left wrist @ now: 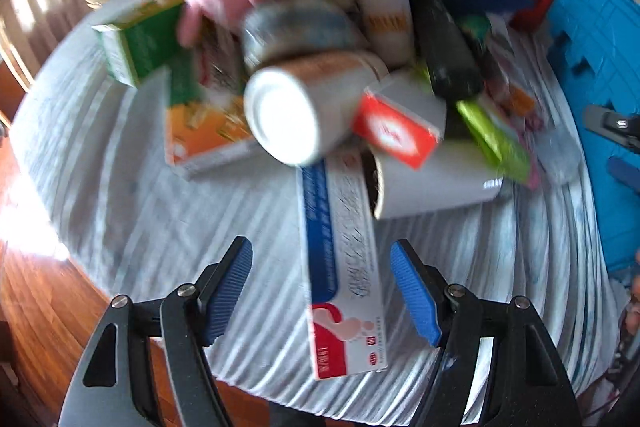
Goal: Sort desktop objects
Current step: 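Grasp the long white-blue ointment box with the left tool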
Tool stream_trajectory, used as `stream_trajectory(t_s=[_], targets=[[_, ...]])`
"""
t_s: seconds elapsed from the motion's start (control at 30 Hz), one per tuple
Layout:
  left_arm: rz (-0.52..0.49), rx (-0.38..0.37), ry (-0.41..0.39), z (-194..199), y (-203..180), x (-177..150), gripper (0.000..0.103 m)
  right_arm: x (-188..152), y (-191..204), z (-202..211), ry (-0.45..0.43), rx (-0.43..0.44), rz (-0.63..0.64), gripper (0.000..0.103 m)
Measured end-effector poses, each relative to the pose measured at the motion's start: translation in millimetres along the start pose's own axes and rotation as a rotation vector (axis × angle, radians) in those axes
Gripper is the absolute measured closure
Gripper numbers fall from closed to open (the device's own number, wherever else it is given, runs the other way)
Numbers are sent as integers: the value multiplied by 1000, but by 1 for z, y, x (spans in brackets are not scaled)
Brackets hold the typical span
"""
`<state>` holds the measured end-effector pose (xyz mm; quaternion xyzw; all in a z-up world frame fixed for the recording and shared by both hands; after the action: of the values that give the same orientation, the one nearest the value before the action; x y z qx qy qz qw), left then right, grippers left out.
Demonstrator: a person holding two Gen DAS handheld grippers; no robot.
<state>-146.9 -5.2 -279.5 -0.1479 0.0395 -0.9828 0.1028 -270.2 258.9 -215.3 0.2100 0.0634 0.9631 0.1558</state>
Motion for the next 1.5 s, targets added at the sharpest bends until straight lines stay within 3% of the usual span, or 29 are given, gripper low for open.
stream_trajectory(t_s=[0.07, 0.17, 0.2, 0.33, 0.5, 0.57, 0.6, 0.7, 0.73, 0.77, 0.8, 0.9, 1.03, 1.17, 1.27, 1.5], targets=[[-14, 3, 27, -13, -2, -2, 32, -7, -13, -13, 40, -13, -33, 0], [-42, 43, 0, -15, 0, 2, 62, -10, -13, -13, 46, 2, 0, 0], [-42, 53, -1, -15, 3, 4, 64, -11, -10, -13, 49, 14, 21, 0], [29, 55, 0, -13, 28, 6, 64, -22, 14, -19, 100, 78, 122, 0], [64, 90, -8, -8, 47, -8, 64, -36, 39, -31, 161, 65, 231, 1], [82, 88, -10, -6, 51, -13, 64, -42, 52, -29, 160, 71, 289, 21], [88, 90, -13, -5, 52, -14, 64, -47, 60, -28, 170, 95, 308, 23], [96, 89, -17, -4, 52, -17, 64, -59, 77, -30, 216, 176, 313, 21], [93, 88, -21, -3, 51, -18, 64, -62, 81, -30, 221, 188, 318, 15], [89, 89, -27, -2, 49, -18, 64, -66, 87, -32, 221, 192, 328, 2], [86, 90, -30, -2, 48, -18, 64, -67, 91, -33, 217, 193, 332, 0], [78, 92, -37, -2, 46, -17, 64, -68, 107, -35, 187, 201, 341, 0], [78, 84, -37, -4, 49, -14, 64, -65, 117, -48, 160, 103, 346, 0], [71, 70, -31, -7, 52, -15, 64, -63, 127, -58, 144, 95, 339, 0], [57, 69, -33, -8, 50, -17, 64, -63, 134, -69, 139, 41, 378, 0], [49, 53, -38, 0, 51, -24, 64, -64, 123, -61, 155, 75, 364, 3]])
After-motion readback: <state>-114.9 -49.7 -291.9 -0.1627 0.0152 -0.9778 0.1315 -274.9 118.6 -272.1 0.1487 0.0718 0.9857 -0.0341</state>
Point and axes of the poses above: each gripper's, at about its wrist camera, not at the fingertips, and z roughly against the way its jaws point, y to its left, x to its top, the point moved 7 cm from there along -z, roughly the way its jaws point, and after that the axes turned 7 degrees about y, right-handed, at the moved point
